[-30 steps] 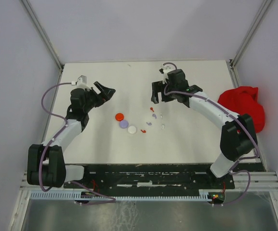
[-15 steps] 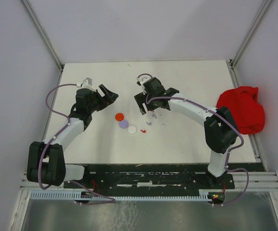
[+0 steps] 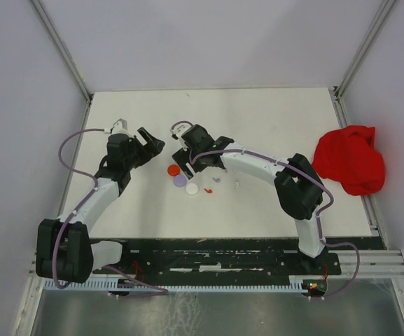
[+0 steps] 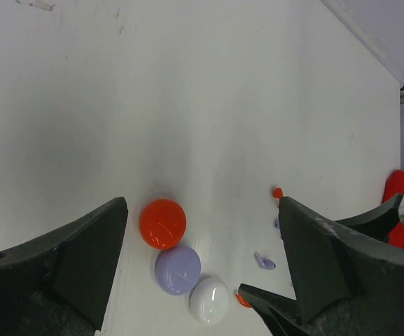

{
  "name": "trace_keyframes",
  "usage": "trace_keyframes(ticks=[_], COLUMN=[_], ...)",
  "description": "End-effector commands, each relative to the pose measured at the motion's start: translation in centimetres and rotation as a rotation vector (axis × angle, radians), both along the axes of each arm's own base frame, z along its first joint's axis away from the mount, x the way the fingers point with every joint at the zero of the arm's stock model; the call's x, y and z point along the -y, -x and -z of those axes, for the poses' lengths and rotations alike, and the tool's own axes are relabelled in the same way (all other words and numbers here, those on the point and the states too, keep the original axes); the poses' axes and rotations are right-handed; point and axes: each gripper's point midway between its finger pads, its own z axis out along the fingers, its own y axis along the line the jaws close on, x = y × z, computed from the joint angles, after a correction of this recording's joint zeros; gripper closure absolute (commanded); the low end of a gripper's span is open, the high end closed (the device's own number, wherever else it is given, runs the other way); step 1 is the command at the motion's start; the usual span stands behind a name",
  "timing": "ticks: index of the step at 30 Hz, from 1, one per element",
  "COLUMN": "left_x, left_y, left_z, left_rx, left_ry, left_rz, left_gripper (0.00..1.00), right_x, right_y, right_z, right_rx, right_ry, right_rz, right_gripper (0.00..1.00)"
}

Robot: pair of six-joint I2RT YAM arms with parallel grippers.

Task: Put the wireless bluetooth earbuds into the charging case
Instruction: Pick up the charging case at the center of the board.

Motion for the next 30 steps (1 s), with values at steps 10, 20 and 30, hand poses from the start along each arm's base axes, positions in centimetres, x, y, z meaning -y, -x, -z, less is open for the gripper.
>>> trace_keyframes(ticks=[10,20,30], left_x=[-1.2,-1.3,-1.2], left_y=[1.8,2.1,2.5], left_z=[-1.9,-1.8,-1.5], left_rx=[0.051,0.052,0.051], left_ry=[-0.028,-0.031,-0.025], left_rz=[-0.027,-0.025,-0.021], left_gripper=[0.05,0.05,0.05], right_x=[-3.2,-2.1,-0.7], right_y=[0.7,2.7,5.0], right_z=[-1.7,-0.1,1.8], right_rx=[0.056,0.031,-0.001], right_ry=[-0.04,0.021,0.059], right_rz=[-0.055,-0.071,-0.093], right_gripper=[0.11,0.11,0.11])
